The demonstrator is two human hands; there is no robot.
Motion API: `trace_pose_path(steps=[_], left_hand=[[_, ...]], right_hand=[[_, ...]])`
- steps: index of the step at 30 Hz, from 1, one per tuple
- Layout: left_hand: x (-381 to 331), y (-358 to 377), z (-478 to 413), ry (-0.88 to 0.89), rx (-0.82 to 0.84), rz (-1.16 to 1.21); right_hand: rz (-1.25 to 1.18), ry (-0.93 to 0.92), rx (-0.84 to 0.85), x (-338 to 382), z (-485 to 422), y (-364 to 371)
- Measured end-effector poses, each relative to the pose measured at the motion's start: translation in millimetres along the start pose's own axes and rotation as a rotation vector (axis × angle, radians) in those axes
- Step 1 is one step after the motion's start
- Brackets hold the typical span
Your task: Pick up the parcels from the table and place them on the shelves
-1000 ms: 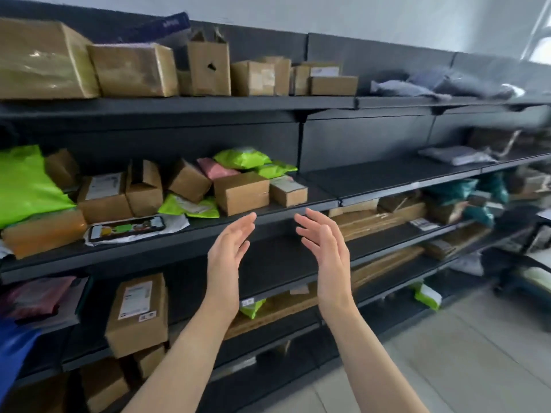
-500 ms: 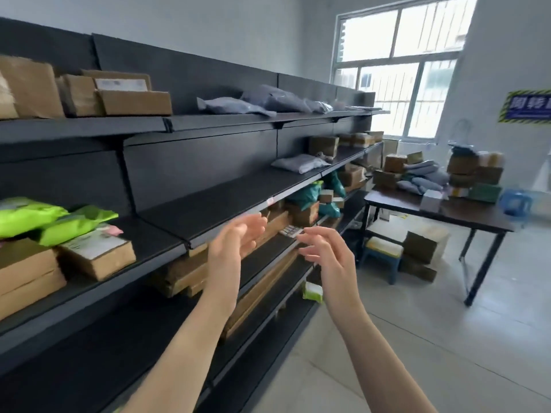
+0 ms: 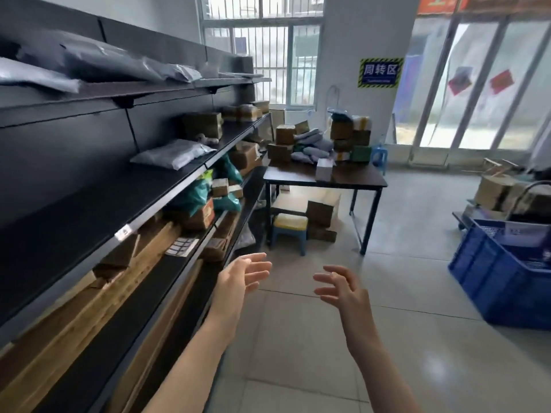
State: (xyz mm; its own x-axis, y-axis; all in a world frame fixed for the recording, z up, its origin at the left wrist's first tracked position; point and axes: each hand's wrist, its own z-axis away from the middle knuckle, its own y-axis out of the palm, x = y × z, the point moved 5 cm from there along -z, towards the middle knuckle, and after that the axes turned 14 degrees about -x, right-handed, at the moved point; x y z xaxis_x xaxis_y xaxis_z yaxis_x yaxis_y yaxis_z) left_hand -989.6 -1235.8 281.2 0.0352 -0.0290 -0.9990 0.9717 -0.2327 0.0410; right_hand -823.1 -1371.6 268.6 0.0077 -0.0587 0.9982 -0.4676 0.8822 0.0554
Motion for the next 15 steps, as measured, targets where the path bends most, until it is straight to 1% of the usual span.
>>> trace_pose_path(steps=[7, 11, 15], left_hand=[[1.8, 140.4, -121.5, 0.055, 0.144, -0.043], [-11.8, 209.0, -195.9, 0.064, 0.144, -0.021], [-28.9, 271.4, -269.0, 0.087, 0.13, 0.008]], right_hand=[[0.014, -0.037, -0.11, -4.5, -165.5, -7.4], [0.033, -0.042, -0.111, 7.3, -262.6, -0.6], [0.064, -0.086, -0.094, 26.1, -356.3, 14.8]])
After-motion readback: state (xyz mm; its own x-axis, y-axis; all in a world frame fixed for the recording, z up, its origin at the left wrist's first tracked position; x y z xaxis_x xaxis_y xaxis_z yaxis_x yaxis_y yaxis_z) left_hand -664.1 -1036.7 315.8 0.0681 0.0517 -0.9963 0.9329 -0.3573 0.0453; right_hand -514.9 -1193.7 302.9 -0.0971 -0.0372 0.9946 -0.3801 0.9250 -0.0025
